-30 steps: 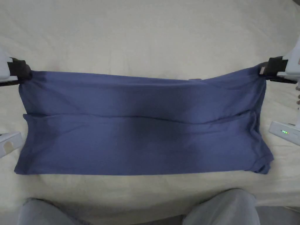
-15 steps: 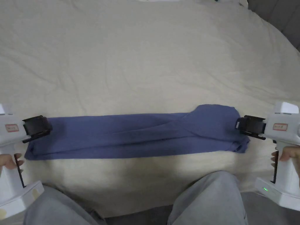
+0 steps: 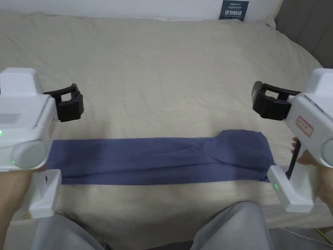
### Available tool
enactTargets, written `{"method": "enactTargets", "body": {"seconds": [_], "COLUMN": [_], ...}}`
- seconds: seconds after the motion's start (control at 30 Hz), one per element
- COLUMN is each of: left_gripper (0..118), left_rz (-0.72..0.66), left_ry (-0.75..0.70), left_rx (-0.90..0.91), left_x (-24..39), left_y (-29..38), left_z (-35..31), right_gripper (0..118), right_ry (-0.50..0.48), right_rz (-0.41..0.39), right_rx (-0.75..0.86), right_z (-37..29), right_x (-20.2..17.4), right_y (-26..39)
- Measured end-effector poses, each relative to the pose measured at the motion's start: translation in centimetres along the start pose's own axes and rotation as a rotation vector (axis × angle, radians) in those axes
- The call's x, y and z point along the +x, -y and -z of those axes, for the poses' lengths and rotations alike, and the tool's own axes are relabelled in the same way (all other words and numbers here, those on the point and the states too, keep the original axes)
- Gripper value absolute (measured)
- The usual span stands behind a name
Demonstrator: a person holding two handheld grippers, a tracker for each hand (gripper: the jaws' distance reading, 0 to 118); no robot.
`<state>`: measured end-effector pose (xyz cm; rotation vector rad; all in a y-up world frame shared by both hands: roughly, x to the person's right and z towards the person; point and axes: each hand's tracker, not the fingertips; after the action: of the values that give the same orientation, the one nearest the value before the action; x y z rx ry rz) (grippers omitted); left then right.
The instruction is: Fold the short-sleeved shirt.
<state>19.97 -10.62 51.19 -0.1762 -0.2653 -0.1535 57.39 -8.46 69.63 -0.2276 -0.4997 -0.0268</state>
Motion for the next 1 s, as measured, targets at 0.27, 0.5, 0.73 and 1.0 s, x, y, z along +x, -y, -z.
{"method": "enactTargets", "body": {"seconds": [0.27, 0.5, 0.73, 1.0], "left_gripper": [0, 0, 47, 118], "left_rz": [-0.003, -0.053, -0.32, -0.605], "left_ry": [0.047, 0.146, 0.235, 0.31], "left_rx": [0.045, -0.046, -0.356, -0.689], "left_x": [2.2, 1.8, -5.2, -14.5], "left_y": [0.3, 0.9, 1.5, 8.9], "left_z": [-0.4, 0.1, 5.2, 10.0], "right_gripper": [4, 2, 2, 2], "right_ry": [-0.051, -0.072, -0.087, -0.044], "right_rz": [0.064, 0.102, 0.114, 0.127], "right_rx": [0.037, -0.004, -0.044, -0.114], "right_z": [0.3, 0.6, 0.8, 2.0], "right_x": [-2.2, -2.5, -1.9, -2.2], "right_y": [1.1, 1.5, 1.8, 2.9]}}
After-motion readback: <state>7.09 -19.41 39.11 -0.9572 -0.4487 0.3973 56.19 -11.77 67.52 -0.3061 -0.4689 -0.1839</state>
